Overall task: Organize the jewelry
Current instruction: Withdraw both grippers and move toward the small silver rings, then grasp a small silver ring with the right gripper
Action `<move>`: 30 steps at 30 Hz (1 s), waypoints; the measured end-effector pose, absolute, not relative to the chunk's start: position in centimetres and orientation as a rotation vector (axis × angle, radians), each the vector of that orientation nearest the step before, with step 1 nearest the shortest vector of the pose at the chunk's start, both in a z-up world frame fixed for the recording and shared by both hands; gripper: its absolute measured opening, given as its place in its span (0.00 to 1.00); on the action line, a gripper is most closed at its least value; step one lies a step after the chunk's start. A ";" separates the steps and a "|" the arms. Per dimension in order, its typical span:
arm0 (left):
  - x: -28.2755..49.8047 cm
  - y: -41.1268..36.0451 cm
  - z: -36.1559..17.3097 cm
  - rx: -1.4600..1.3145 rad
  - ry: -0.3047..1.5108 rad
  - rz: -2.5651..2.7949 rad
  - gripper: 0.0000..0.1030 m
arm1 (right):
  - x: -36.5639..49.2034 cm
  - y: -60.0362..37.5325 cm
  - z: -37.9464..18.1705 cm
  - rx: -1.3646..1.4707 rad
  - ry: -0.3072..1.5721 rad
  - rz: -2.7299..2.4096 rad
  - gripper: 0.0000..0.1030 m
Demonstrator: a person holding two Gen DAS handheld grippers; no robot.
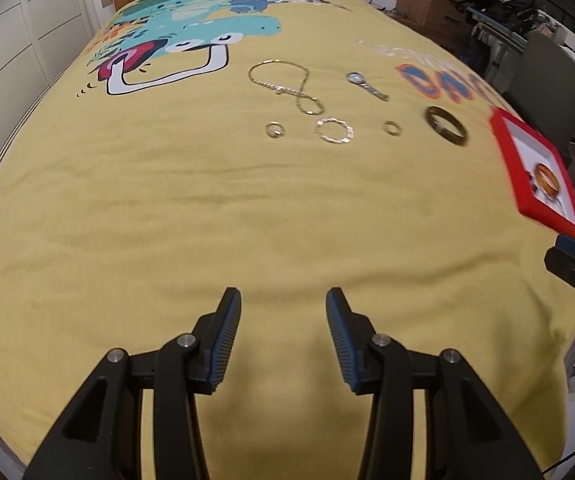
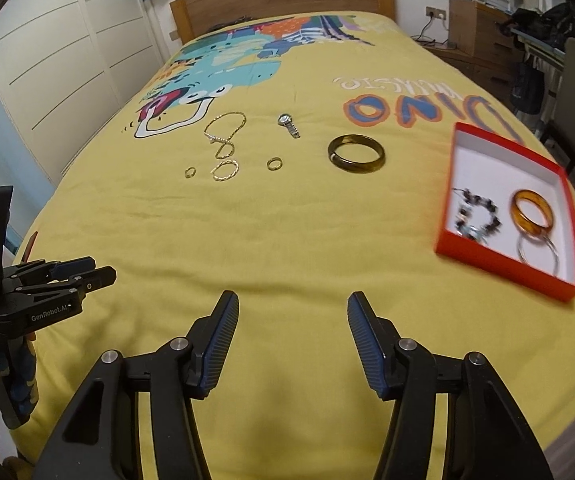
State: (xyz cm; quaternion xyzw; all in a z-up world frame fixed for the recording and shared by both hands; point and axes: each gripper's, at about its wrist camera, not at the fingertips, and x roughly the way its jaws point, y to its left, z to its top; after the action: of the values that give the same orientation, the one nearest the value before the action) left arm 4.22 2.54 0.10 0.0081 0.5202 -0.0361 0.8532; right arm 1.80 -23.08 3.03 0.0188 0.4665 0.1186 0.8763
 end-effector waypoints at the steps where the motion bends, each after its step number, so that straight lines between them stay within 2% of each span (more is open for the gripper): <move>1: 5.3 2.7 -0.2 0.022 1.102 -0.068 0.41 | 2.8 -22.8 2.6 0.036 0.981 0.252 0.53; 6: 10.4 3.0 -1.8 0.051 1.153 -0.062 0.41 | 7.9 -21.2 0.4 0.015 1.020 0.282 0.53; 16: 18.4 3.4 -3.8 0.002 1.144 -0.091 0.41 | 15.9 -18.8 -3.1 0.004 1.052 0.324 0.53; 26: 21.9 2.9 -5.0 0.009 1.125 -0.138 0.40 | 20.8 -16.9 -4.7 -0.018 1.036 0.345 0.53; 30: 22.0 2.6 -5.4 0.036 1.116 -0.145 0.37 | 22.0 -16.0 -5.0 -0.014 1.025 0.364 0.46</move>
State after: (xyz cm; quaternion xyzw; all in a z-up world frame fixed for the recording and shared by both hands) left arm 22.04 2.58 -5.37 0.0171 0.5288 -0.0686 0.8458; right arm 22.03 -15.96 -4.98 -0.0065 0.4875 0.1732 0.8558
